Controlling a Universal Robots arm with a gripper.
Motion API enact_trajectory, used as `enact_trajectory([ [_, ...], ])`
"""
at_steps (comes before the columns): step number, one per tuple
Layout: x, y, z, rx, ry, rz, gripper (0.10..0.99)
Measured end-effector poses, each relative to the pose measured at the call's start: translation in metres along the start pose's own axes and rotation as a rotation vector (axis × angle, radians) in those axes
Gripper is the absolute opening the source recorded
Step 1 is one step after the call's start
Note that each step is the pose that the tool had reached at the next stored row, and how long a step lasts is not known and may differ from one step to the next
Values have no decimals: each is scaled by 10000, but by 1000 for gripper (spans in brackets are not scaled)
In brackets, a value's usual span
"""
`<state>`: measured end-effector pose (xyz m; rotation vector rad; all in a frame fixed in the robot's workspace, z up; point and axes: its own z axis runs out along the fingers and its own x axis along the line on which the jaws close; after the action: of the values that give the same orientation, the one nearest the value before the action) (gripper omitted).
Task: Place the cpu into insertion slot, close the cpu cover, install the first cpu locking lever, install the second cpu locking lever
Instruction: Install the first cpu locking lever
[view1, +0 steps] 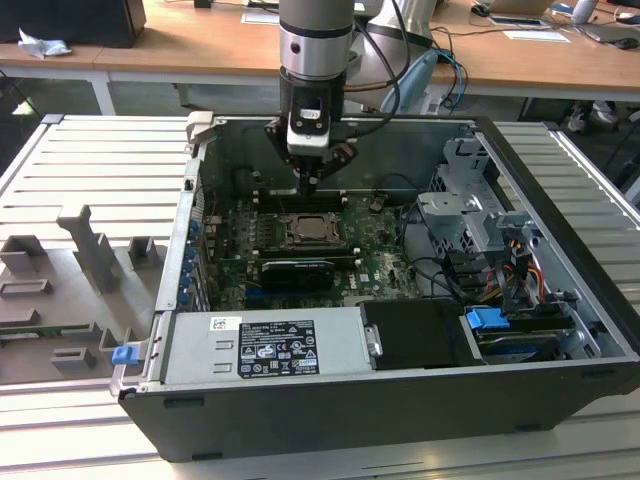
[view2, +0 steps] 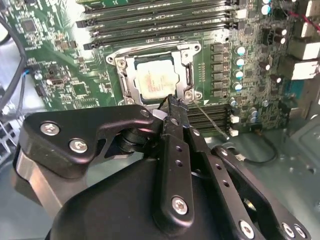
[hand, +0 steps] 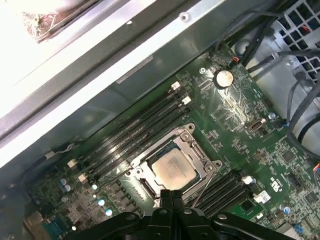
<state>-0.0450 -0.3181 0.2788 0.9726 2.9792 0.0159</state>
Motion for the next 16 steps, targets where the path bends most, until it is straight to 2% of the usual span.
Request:
enact_trajectory([
  [7, 0, 0, 3, -4, 16, -1443, 106],
  [11, 0, 0, 13, -10, 32, -2745, 106],
  [13, 0, 0, 22, -14, 36, -3155, 106],
  [16, -1, 0, 39, -18, 25, -3486, 106],
])
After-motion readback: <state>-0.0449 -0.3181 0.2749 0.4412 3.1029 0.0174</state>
